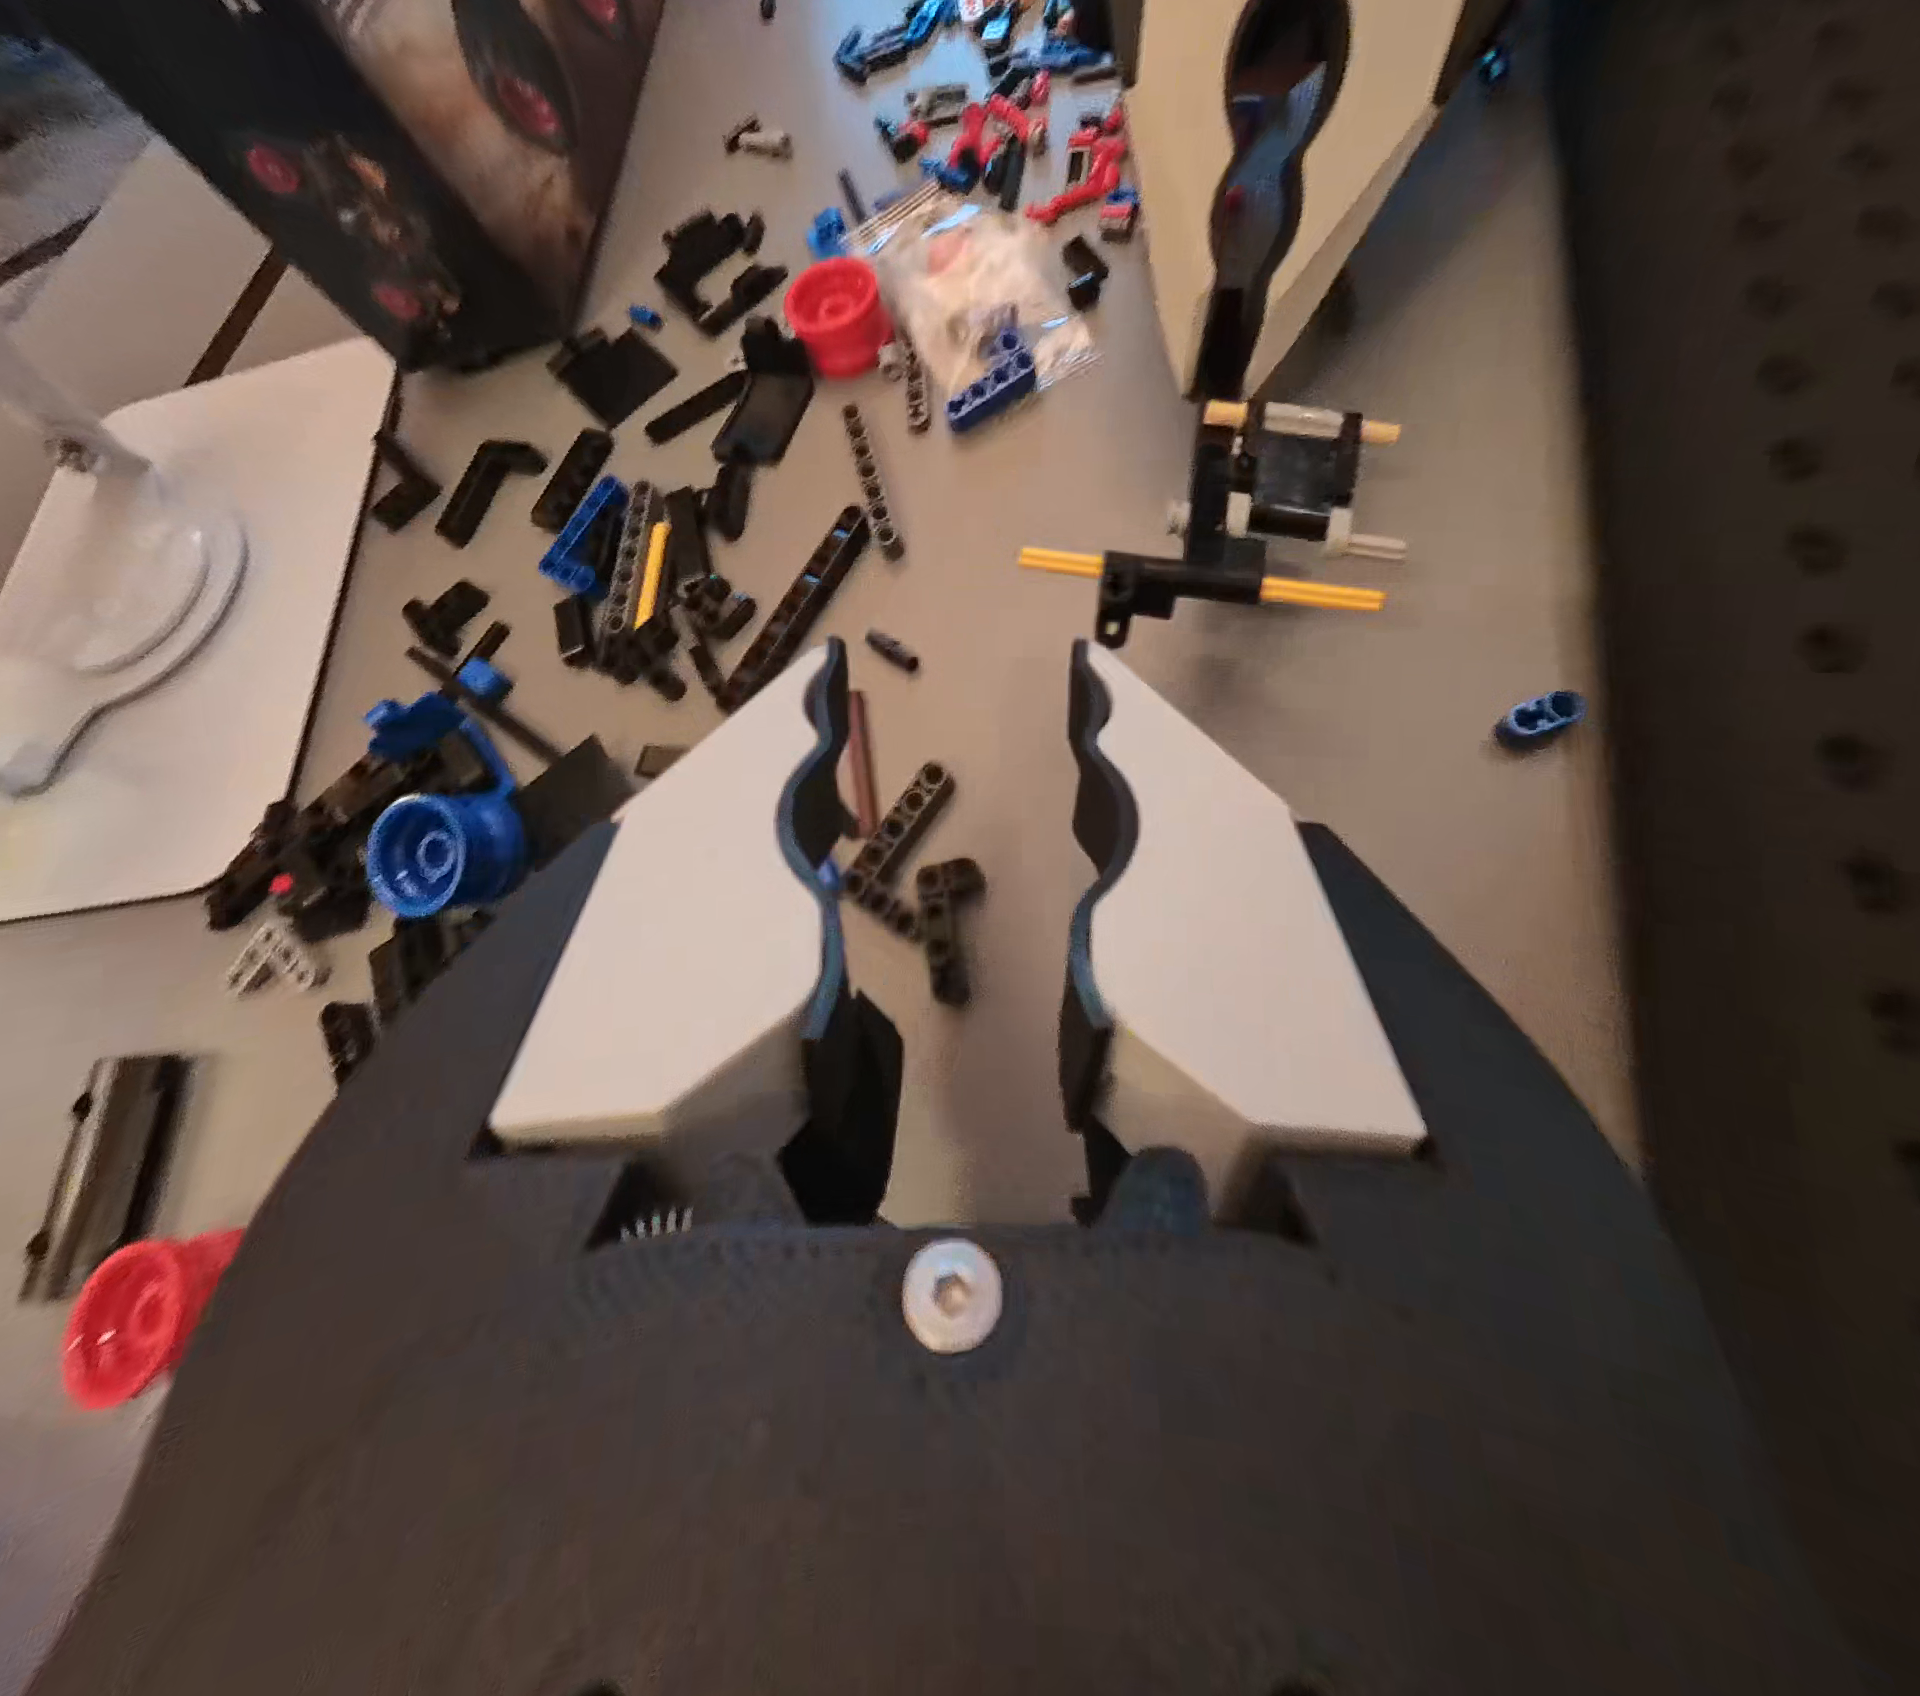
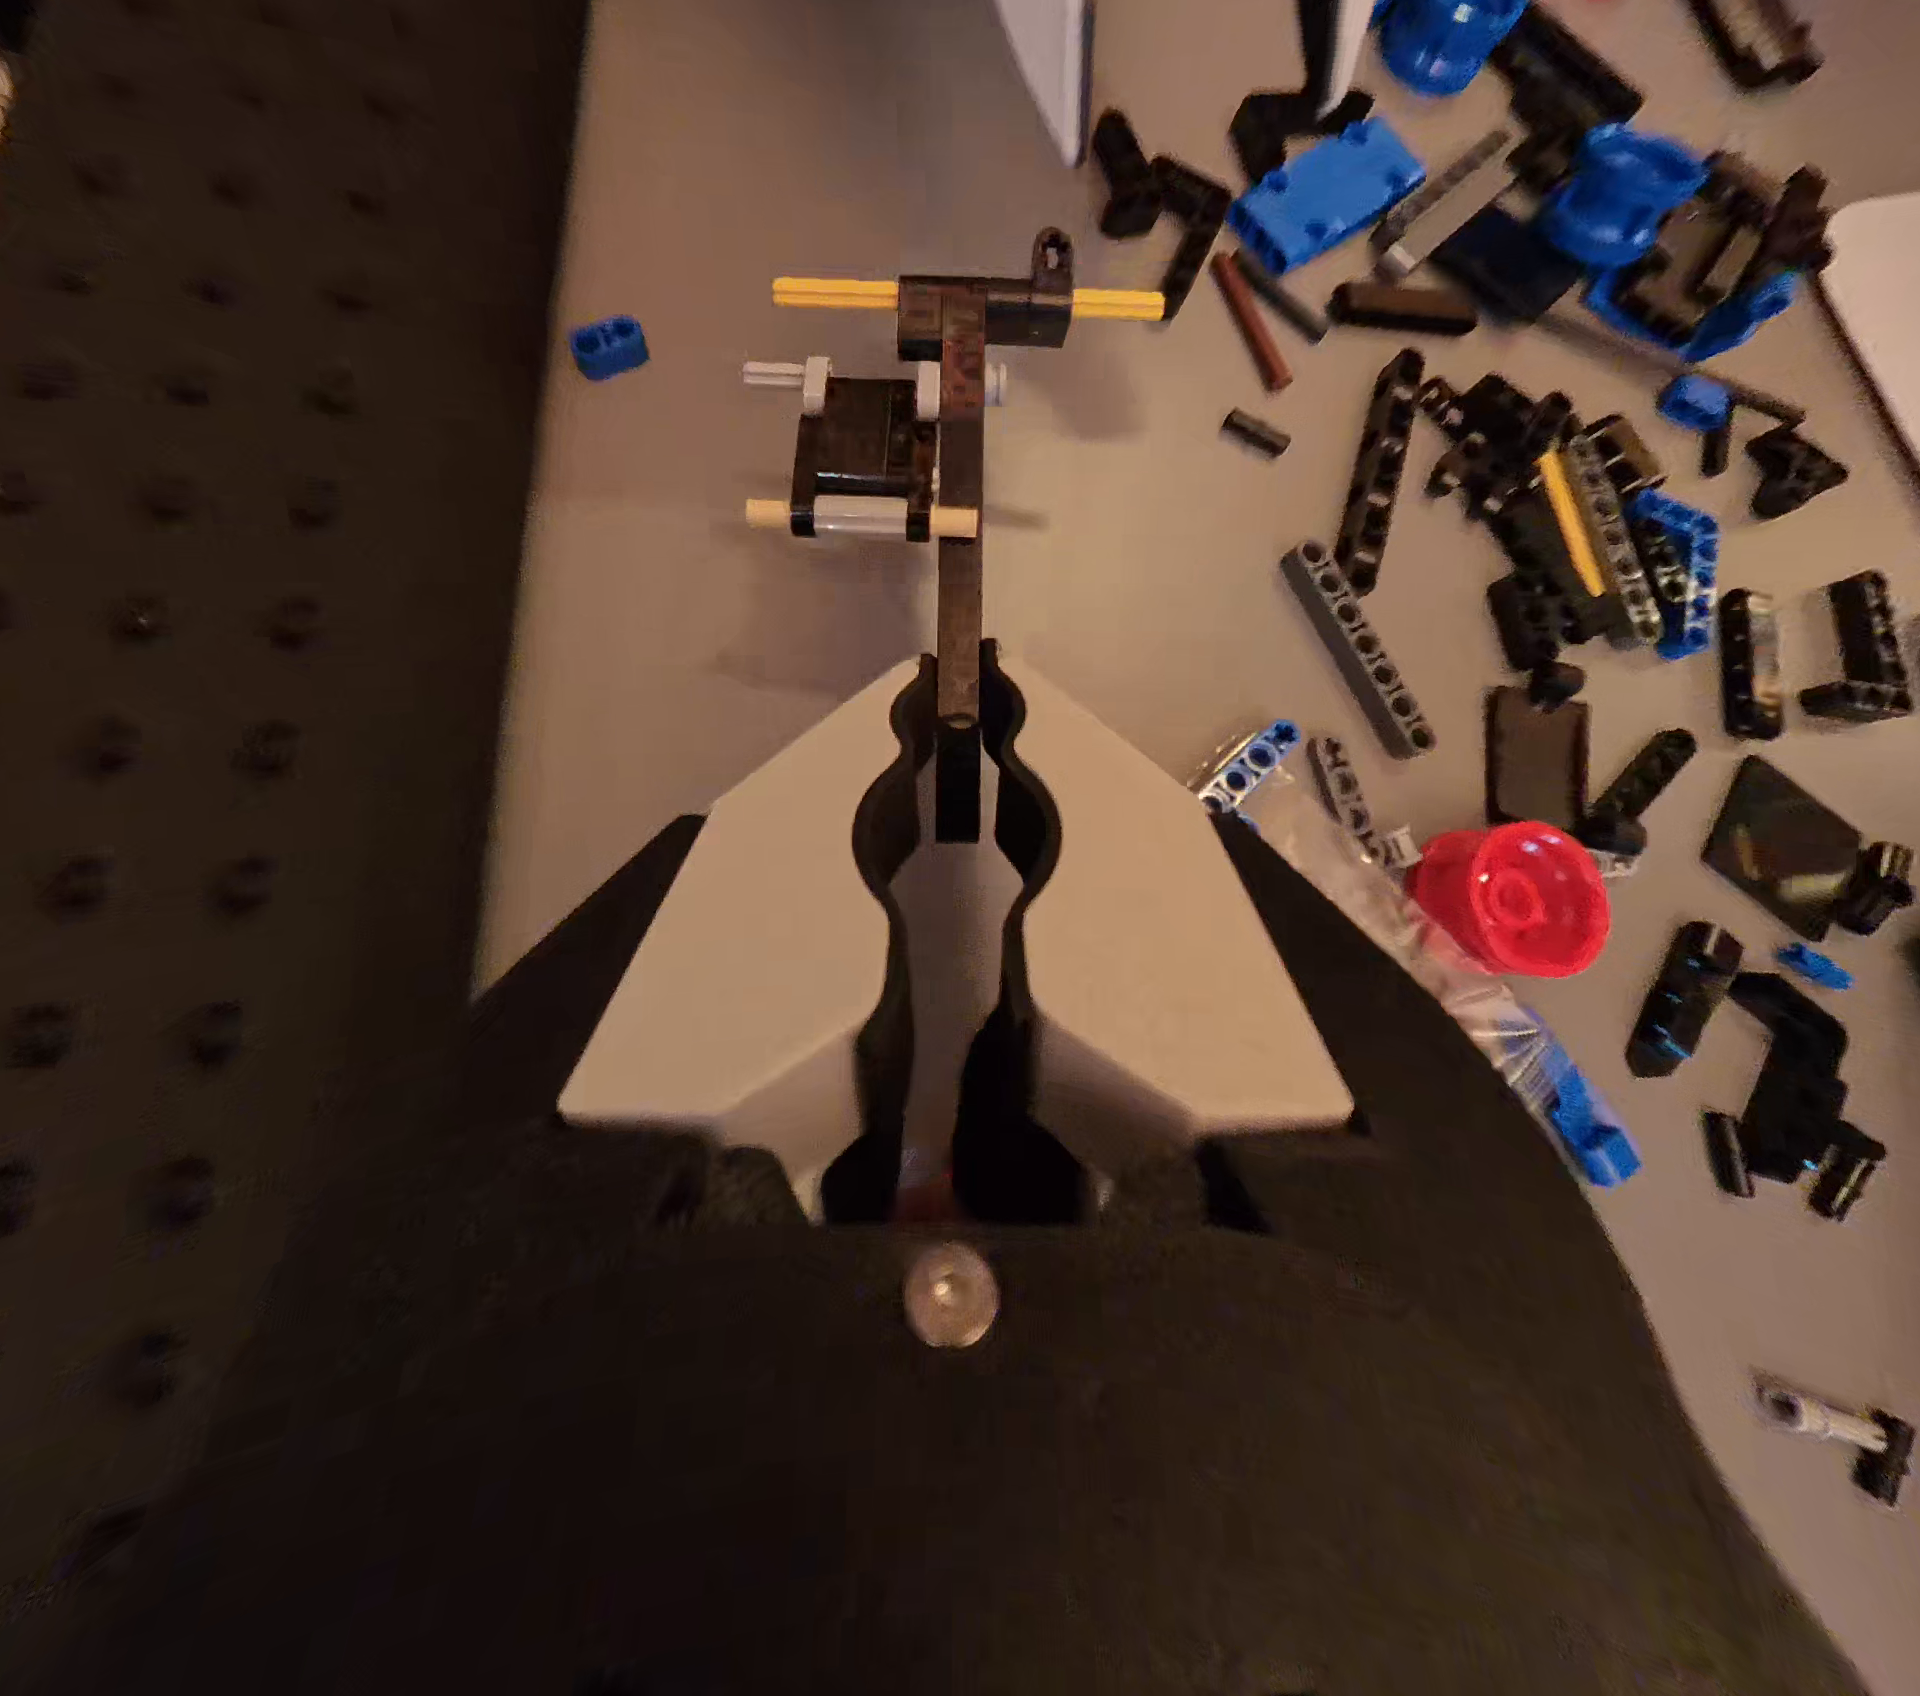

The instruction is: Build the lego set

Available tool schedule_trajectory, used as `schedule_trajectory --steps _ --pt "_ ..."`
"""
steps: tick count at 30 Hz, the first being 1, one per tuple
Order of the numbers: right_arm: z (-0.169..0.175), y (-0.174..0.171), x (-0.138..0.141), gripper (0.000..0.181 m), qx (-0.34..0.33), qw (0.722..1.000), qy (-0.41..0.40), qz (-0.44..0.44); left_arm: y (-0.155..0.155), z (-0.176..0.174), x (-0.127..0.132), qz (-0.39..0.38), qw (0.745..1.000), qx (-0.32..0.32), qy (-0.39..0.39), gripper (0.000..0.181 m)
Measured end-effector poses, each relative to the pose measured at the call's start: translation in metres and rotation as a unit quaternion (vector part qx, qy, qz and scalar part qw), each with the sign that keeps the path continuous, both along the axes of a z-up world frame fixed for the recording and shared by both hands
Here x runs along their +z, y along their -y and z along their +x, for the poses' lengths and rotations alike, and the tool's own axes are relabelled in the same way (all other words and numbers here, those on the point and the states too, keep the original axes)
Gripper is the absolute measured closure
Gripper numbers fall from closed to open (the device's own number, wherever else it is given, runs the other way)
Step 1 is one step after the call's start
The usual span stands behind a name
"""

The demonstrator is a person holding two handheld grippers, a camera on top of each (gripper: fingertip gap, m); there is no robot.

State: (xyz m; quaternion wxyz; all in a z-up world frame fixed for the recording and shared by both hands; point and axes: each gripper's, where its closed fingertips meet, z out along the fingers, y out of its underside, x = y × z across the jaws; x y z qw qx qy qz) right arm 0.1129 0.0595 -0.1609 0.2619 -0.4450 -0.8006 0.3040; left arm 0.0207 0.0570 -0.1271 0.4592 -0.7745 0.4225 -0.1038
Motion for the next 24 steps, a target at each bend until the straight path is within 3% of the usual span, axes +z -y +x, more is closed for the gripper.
schedule_trajectory --steps 4,7,9,13,17,19,21,24 --pt "0.001 0.002 -0.014 0.171 0.003 0.999 0.039 0.024 -0.008 -0.006 0.009 0.021 0.999 0.024 0.008 0.142" --pt "-0.001 0.001 -0.008 0.132 -0.002 0.998 0.038 0.041 -0.019 -0.021 0.015 0.049 0.997 0.065 -0.017 0.138" --pt "-0.002 -0.005 0.009 0.127 -0.004 0.998 0.023 0.06 -0.026 -0.036 0.031 0.08 0.992 0.096 -0.026 0.14" --pt "-0.034 -0.052 0.082 0.126 -0.051 0.988 -0.062 0.136 -0.051 -0.075 0.083 0.135 0.978 0.16 -0.024 0.141" --pt "-0.082 -0.129 0.181 0.123 -0.111 0.964 -0.136 0.201 -0.088 -0.116 0.135 0.184 0.963 0.183 -0.073 0.14" --pt "-0.107 -0.174 0.218 0.117 -0.134 0.953 -0.144 0.232 -0.112 -0.142 0.149 0.191 0.956 0.194 -0.113 0.138" --pt "-0.134 -0.217 0.242 0.114 -0.151 0.948 -0.144 0.242 -0.137 -0.171 0.151 0.187 0.947 0.214 -0.15 0.132" --pt "-0.166 -0.27 0.253 0.108 -0.175 0.945 -0.132 0.242 -0.164 -0.208 0.149 0.19 0.933 0.242 -0.188 0.13"
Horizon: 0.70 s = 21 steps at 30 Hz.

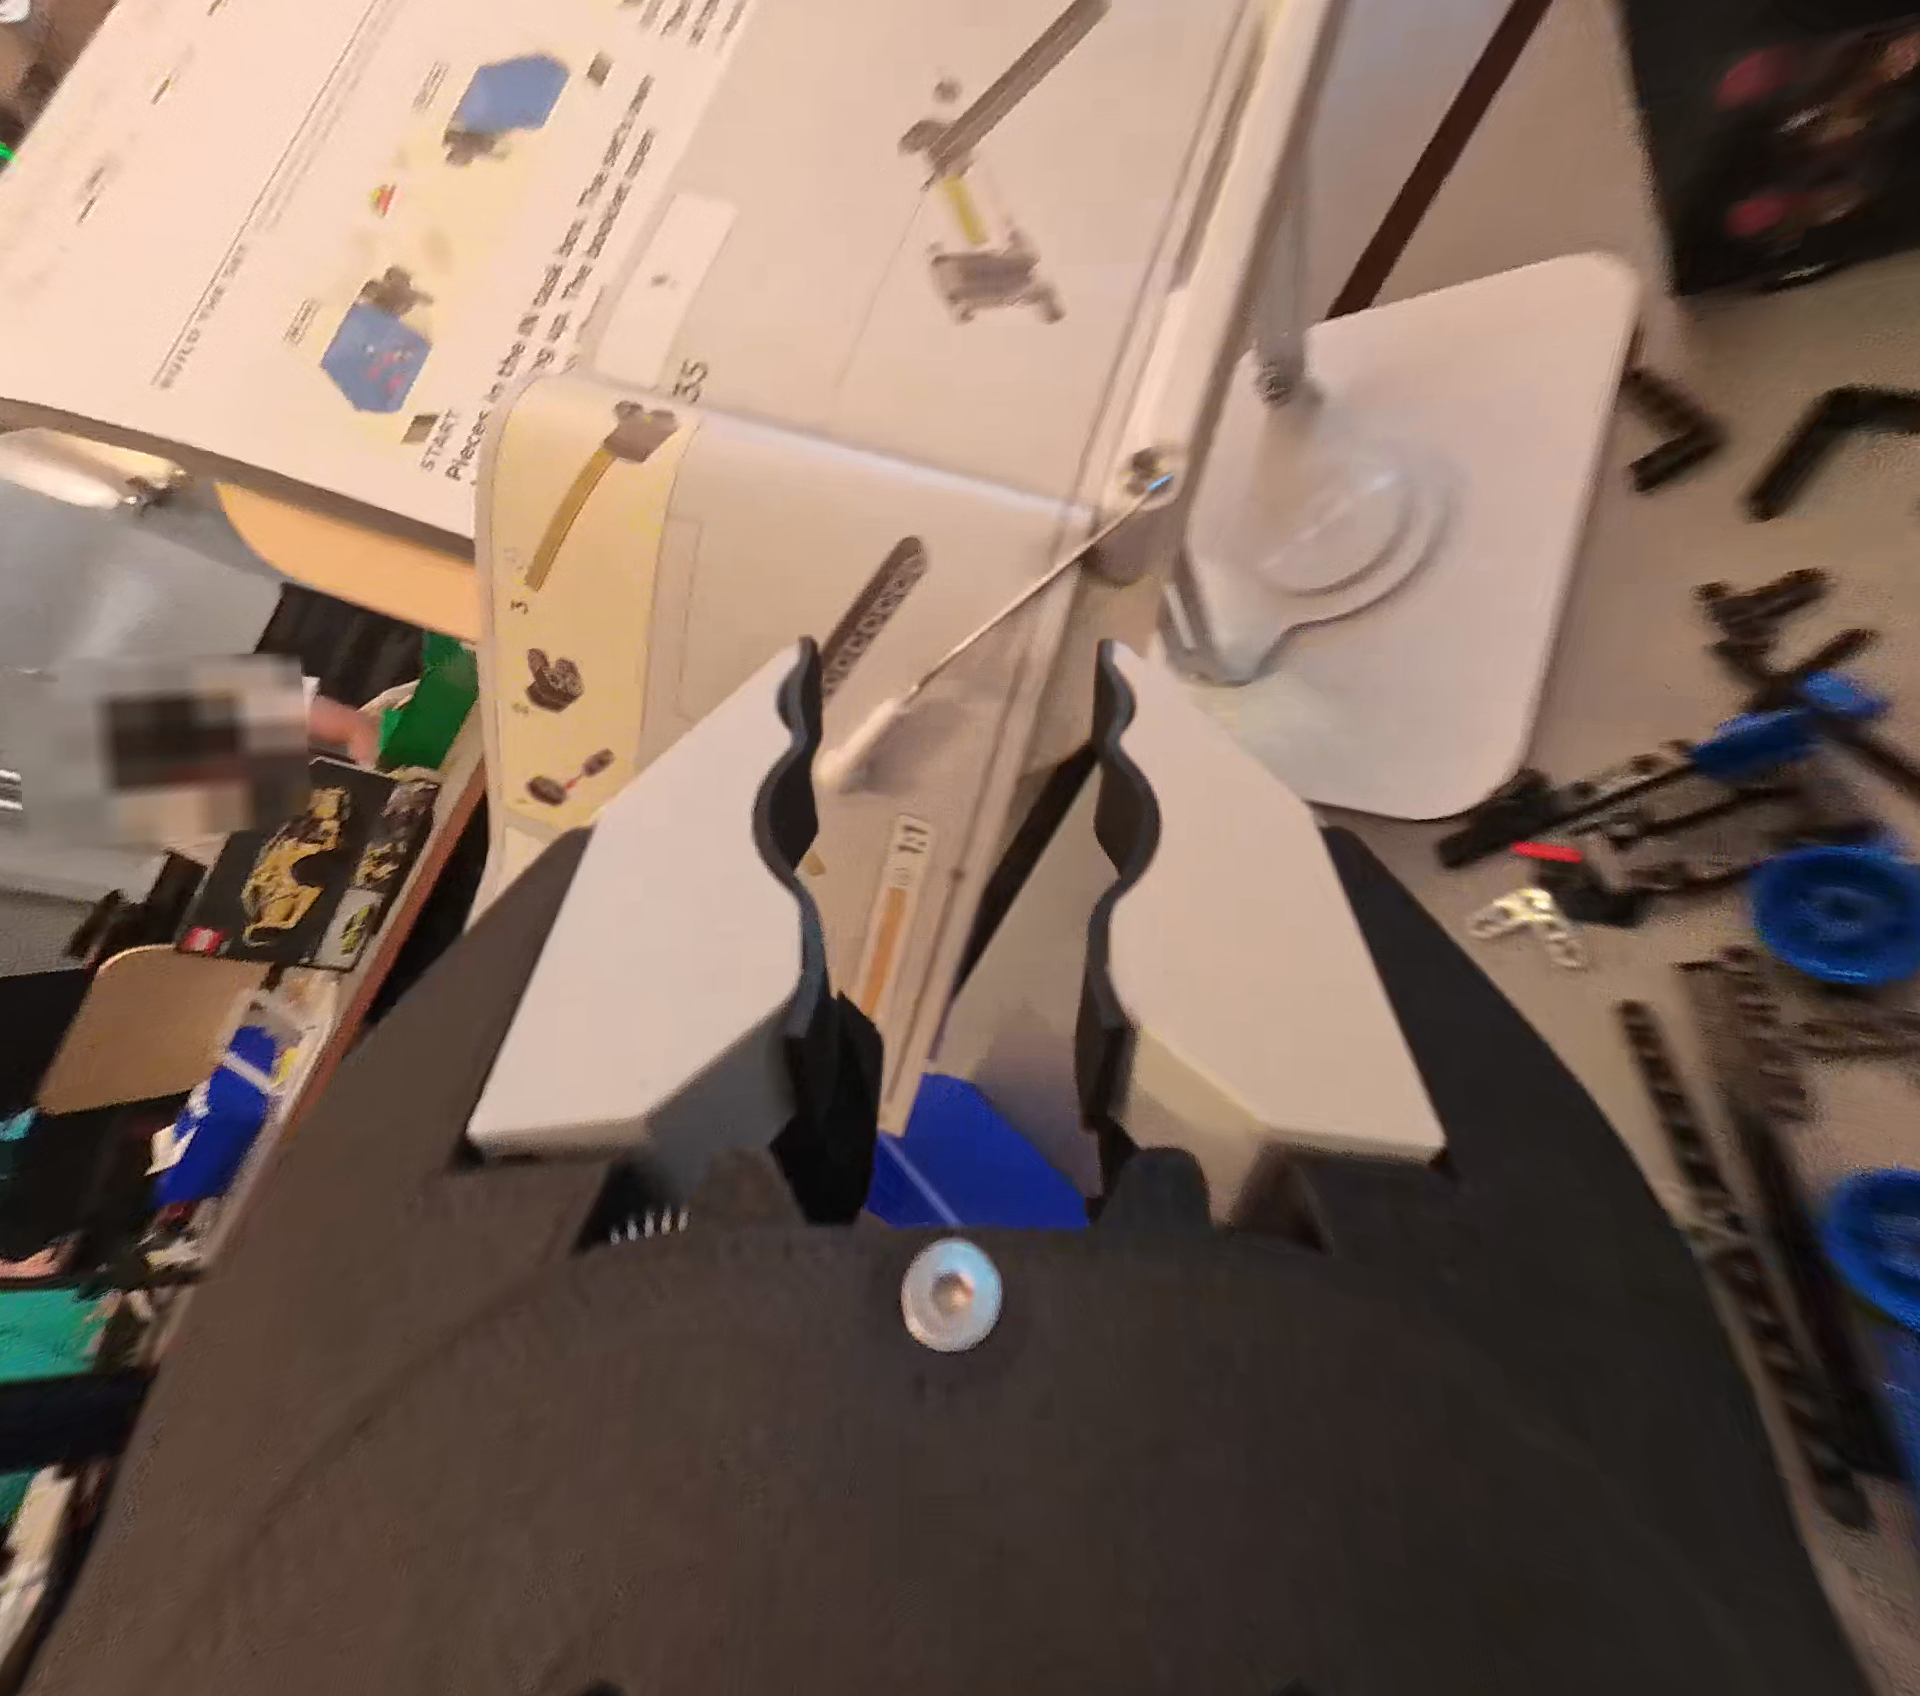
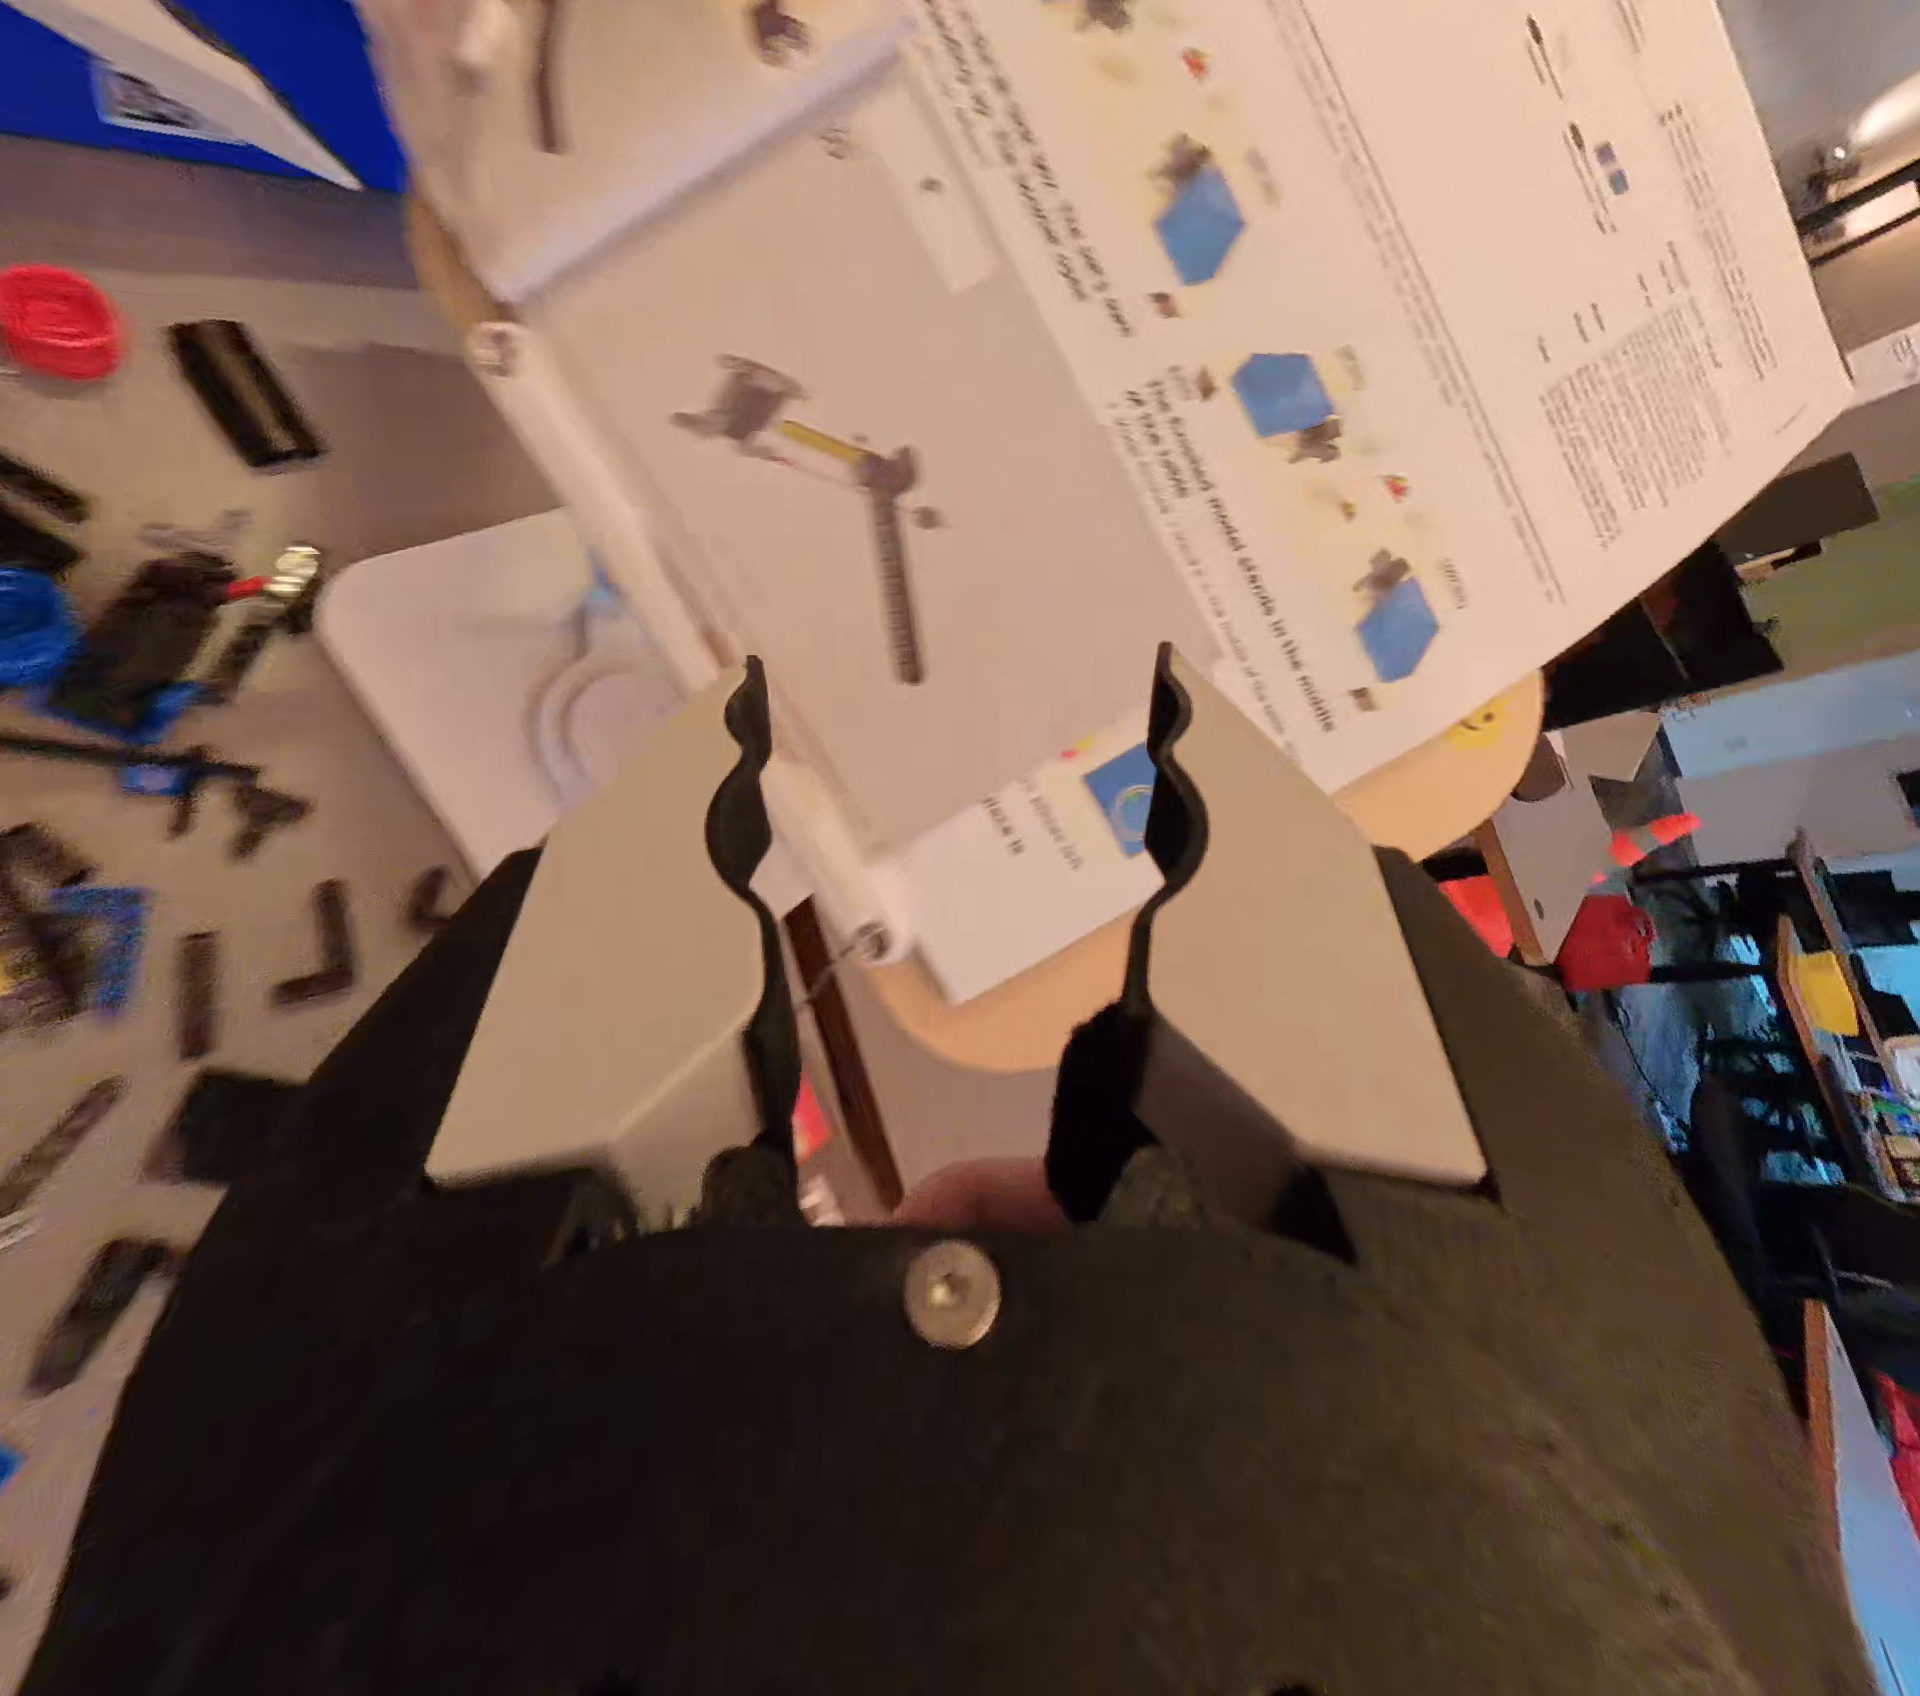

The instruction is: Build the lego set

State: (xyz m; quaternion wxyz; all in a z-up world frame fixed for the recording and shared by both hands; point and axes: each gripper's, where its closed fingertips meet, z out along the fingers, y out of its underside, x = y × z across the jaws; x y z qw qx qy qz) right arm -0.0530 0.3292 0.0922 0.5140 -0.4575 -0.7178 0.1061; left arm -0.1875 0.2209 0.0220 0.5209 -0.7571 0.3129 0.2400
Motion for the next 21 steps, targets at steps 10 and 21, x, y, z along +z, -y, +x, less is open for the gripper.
schedule_trajectory --steps 10,21 --pt "-0.038 -0.063 -0.034 0.11 -0.034 0.998 0.047 -0.006 -0.014 -0.01 -0.01 -0.003 1.0 -0.004 -0.028 0.133" --pt "-0.049 -0.063 -0.049 0.134 -0.013 0.999 0.047 -0.023 -0.006 -0.005 -0.02 0.005 0.999 -0.011 -0.03 0.154"
